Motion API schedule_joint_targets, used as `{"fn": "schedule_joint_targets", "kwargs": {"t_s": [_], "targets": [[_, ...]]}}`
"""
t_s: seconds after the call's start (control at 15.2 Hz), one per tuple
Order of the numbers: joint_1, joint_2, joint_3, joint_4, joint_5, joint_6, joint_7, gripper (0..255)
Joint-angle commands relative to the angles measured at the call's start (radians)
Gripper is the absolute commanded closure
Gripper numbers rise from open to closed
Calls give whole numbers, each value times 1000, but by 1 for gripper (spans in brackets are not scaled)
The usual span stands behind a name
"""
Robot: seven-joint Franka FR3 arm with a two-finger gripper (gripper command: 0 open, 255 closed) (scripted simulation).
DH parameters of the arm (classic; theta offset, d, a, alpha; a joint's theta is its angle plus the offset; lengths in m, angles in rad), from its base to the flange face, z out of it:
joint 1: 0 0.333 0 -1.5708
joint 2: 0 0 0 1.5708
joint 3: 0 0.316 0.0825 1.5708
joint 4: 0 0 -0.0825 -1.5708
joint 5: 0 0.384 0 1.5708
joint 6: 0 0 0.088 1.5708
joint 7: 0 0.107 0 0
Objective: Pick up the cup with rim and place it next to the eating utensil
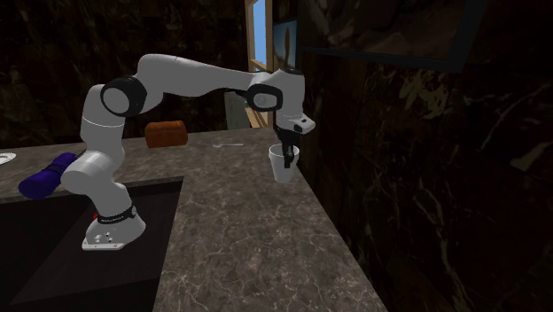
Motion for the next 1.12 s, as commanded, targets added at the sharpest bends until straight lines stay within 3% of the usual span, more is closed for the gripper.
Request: {"fn": "schedule_joint_targets", "kwargs": {"t_s": [0.0, 1.06], "targets": [[-3, 1, -1, 32, -1, -31, 2, 255], [-28, 65, 1, 351, 6, -284, 31, 255]]}}
